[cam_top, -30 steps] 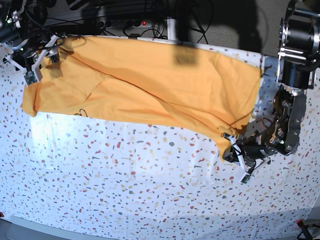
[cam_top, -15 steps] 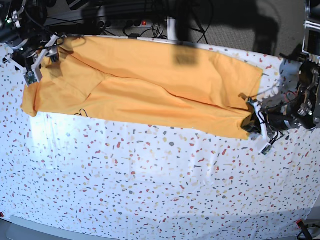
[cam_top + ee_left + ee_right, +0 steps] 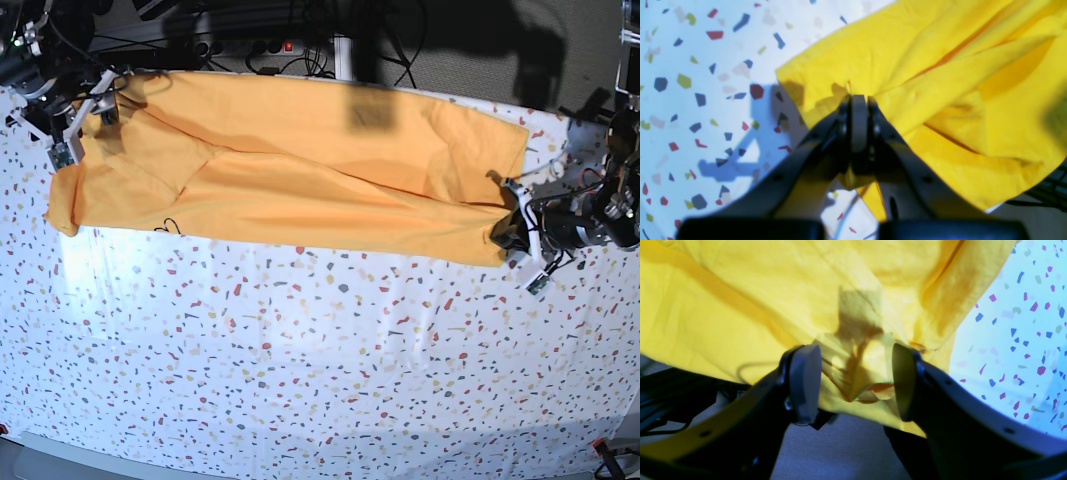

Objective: Fold the T-shirt properly
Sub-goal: 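Open both grippers and release the shirt strip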

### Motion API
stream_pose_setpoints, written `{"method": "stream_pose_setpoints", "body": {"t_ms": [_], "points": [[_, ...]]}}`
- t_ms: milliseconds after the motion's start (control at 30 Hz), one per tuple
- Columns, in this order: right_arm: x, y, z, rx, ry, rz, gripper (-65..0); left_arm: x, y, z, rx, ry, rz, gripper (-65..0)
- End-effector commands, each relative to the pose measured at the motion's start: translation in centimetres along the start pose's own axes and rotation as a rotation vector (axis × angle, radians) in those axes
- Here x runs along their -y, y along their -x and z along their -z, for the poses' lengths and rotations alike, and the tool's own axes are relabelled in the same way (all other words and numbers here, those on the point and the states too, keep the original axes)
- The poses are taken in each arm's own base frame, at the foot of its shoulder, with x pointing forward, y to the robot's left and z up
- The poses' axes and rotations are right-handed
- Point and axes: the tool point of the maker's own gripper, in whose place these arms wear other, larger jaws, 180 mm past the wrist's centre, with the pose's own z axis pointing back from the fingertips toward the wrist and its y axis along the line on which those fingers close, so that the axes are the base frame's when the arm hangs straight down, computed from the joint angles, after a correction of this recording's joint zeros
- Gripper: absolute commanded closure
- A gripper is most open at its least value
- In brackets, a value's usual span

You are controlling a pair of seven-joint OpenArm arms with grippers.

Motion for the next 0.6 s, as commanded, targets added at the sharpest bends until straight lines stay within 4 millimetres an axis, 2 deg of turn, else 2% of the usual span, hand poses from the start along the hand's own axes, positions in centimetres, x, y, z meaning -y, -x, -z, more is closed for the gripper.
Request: {"method": "stream_pose_setpoints", "body": {"t_ms": [0,100,200,233,400,567], "points": [[0.8,-0.8,-0.4,0.025,0.025,-0.008,-34.0,-0.7,-1.0,-0.8,0.021,-0.017,0.019,0.0],[0.9,-0.9,-0.4,0.026,0.027,-0.013,-34.0,-0.3,-0.1,-0.6,0.001,-0.008,0.012,0.0],[1.0,-1.3,-0.4,0.035,0.031,-0.012,-34.0,-0.5,1.1,-0.4,-0.028,-0.038,0.037,-19.9],[1.1,-1.5,-0.4,0.041,0.034,-0.012,-34.0,-1.0,1.6,-0.4,-0.042,-0.068,0.049,-23.0],[1.6,-2.8,-0.3,0.068,0.047,-0.008,-34.0,-4.5,3.6,-1.0,-0.116,-0.289,0.086,-23.7],[2.2,-4.4,-0.3,0.113,0.064,-0.003,-34.0,-7.5,5.1,-2.4,-0.206,-0.469,0.069,-23.7]]}}
